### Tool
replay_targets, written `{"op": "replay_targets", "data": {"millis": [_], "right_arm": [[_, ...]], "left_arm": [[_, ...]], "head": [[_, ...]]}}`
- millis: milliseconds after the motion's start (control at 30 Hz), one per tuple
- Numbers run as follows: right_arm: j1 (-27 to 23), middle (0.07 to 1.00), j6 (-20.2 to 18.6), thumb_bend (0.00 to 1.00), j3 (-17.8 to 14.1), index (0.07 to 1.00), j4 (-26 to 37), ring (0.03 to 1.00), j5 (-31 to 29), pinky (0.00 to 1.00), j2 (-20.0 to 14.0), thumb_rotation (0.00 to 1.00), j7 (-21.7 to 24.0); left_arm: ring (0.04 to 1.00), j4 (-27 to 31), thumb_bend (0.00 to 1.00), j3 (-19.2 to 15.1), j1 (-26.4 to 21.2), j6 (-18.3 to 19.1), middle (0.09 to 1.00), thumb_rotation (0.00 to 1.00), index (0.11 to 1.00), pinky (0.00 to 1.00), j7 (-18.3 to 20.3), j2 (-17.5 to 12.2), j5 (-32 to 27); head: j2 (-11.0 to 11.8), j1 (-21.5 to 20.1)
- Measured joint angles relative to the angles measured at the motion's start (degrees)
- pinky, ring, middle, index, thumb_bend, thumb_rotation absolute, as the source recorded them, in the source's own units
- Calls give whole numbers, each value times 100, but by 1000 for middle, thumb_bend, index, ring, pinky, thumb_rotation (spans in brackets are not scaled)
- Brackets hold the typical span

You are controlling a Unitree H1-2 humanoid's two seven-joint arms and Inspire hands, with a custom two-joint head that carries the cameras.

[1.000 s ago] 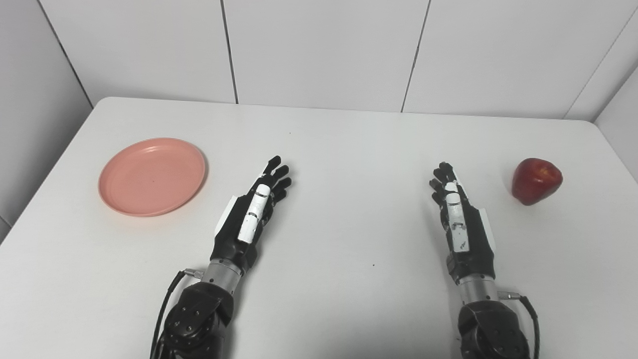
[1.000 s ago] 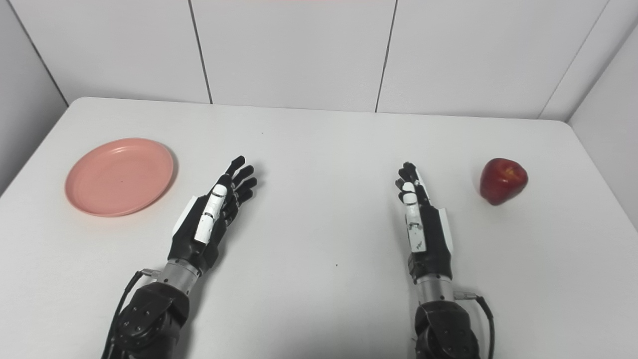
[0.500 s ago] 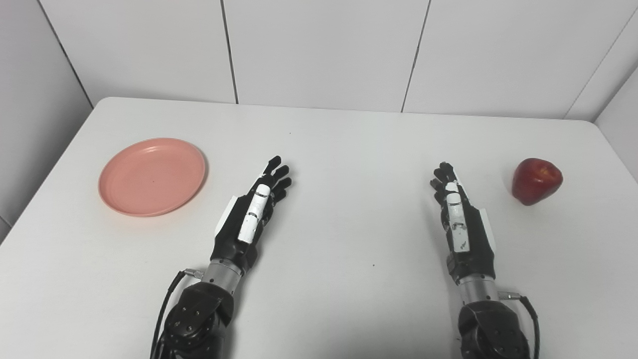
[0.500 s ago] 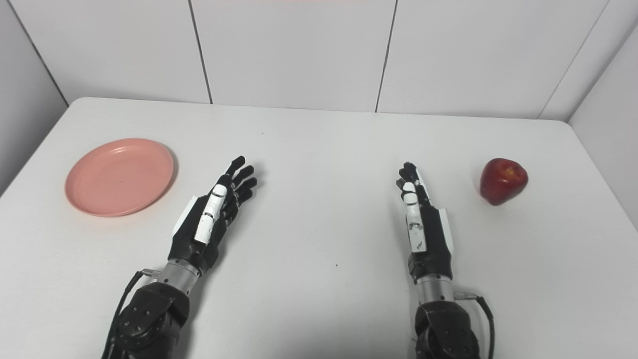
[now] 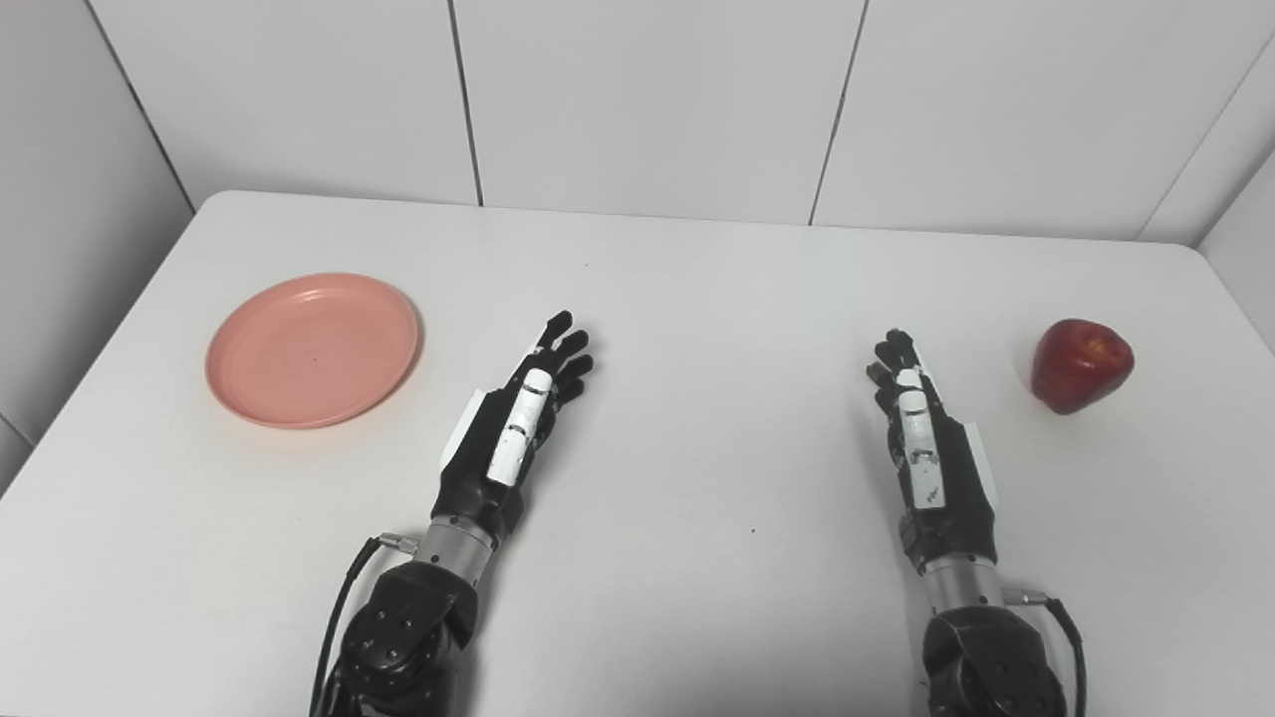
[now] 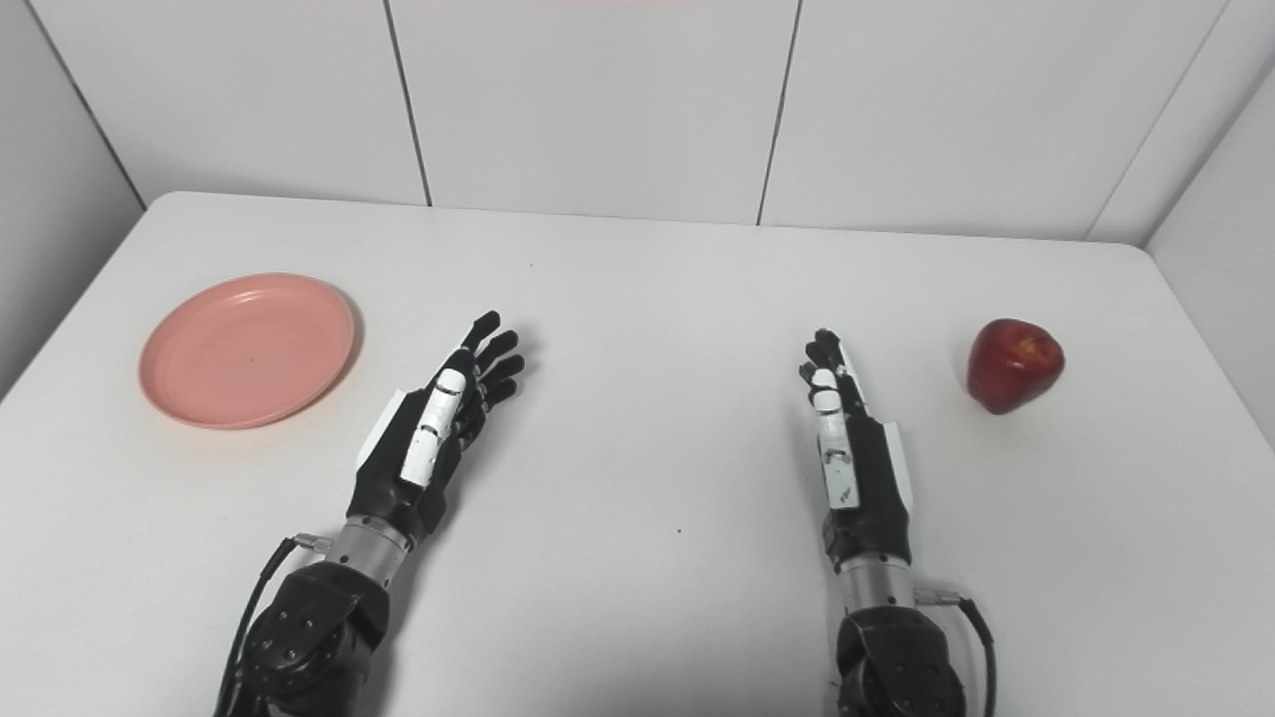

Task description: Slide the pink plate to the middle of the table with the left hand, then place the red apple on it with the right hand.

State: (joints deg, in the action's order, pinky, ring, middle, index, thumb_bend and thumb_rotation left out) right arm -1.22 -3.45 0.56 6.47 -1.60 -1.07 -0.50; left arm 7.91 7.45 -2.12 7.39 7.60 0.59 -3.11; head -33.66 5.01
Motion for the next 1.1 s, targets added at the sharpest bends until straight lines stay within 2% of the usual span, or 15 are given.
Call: {"op": "replay_targets", "data": {"millis": [33, 133, 333, 467, 667, 1100], "right_arm": [[1, 950, 3, 221, -6, 952, -11, 949, -15, 992, -21, 1000, 11], [1, 961, 187, 203, -31, 963, -144, 957, -140, 991, -139, 1000, 147], [-2, 974, 407, 160, -105, 979, -270, 971, -349, 999, -268, 1000, 282], [-11, 985, 476, 140, -125, 993, -287, 984, -474, 1000, -297, 1000, 421], [-13, 989, 475, 111, -169, 999, -279, 1000, -639, 1000, -294, 1000, 443], [17, 999, 304, 60, -157, 1000, -21, 1000, -624, 1000, -291, 1000, 433]], "left_arm": [[933, -50, 496, 17, 0, -16, 950, 1000, 941, 950, -4, 15, 14], [932, -161, 486, 73, 5, -68, 951, 1000, 940, 944, -47, 85, 118], [938, -316, 490, 133, 5, -183, 956, 1000, 948, 940, -161, 281, 241], [935, -452, 456, 195, 3, -223, 954, 1000, 946, 924, -240, 371, 383], [938, -547, 431, 277, 0, -394, 957, 1000, 949, 914, -327, 437, 577], [928, -549, 436, 290, -3, -395, 948, 1000, 939, 909, -428, 441, 687]], "head": [[113, 200], [211, 360], [570, 1053], [685, 1221], [747, 1327], [712, 1432]]}}
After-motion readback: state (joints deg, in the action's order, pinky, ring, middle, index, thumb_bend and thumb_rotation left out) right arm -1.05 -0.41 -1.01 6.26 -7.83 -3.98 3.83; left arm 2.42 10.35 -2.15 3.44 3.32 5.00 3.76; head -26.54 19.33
